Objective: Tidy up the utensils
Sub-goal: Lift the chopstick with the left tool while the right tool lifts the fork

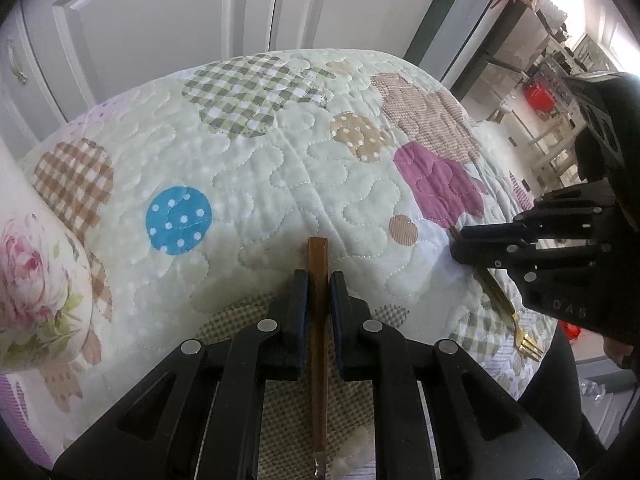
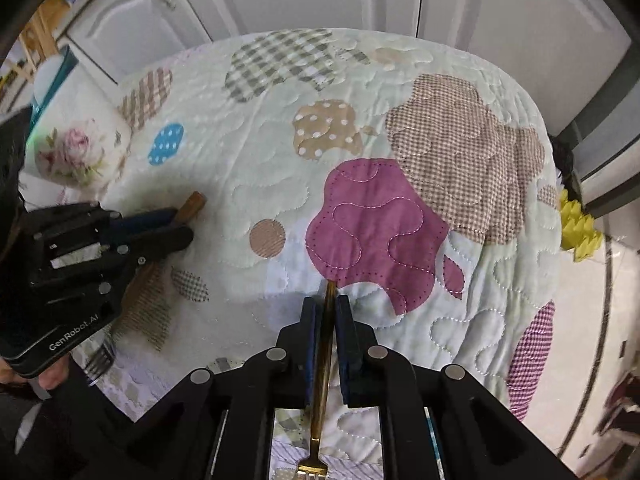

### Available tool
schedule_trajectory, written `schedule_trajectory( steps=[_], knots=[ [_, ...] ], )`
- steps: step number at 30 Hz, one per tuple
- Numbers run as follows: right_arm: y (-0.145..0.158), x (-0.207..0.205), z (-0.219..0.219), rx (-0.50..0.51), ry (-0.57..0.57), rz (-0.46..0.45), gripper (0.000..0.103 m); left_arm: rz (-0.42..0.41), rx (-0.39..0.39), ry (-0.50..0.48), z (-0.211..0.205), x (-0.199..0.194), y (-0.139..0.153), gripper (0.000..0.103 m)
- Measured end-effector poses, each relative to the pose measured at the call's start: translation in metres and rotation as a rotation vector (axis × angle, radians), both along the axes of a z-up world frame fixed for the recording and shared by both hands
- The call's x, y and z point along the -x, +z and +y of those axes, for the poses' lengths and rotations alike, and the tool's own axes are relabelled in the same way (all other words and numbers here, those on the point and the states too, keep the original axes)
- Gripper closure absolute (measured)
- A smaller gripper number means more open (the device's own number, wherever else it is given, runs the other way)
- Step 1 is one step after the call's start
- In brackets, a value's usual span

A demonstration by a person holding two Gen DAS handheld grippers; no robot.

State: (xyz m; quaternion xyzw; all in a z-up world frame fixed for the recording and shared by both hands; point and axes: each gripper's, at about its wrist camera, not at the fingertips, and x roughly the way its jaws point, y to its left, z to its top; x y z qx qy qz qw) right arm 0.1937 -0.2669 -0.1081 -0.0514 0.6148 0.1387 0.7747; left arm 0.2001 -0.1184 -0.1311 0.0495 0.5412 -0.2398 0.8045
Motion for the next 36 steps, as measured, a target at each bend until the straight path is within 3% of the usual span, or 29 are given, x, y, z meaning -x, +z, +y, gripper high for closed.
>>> schedule_trajectory(
  steps=[6,16,21,25,28,32,36],
  knots=[
    [0.008,0.006,0.002,0.013,-0.02,-0.044,0.097,-0.041,-0.001,0.009,0.004,0.016,0.019,0.095],
    [0.088,0.028,-0.004,-0.087,-0.05,-0.223,0.097,-0.173,0.071,0.013,0.011,0.036,0.096,0.095],
    [0.112,0.038,0.001,-0.094,-0.027,-0.279,0.097,-0.21,0.09,0.011,0.018,0.046,0.116,0.095],
    [0.077,0.033,-0.004,-0.055,-0.025,-0.178,0.095,-0.194,0.106,0.038,0.026,0.048,0.115,0.095],
    [0.044,0.027,-0.016,-0.051,-0.07,-0.123,0.074,-0.192,0.114,0.056,0.03,0.049,0.116,0.095],
    [0.009,0.021,-0.025,-0.057,-0.108,-0.089,0.072,-0.188,0.115,0.064,0.033,0.046,0.114,0.095],
    [0.003,0.019,-0.015,-0.026,-0.07,-0.096,0.072,-0.182,0.12,0.064,0.032,0.043,0.111,0.095]
  ],
)
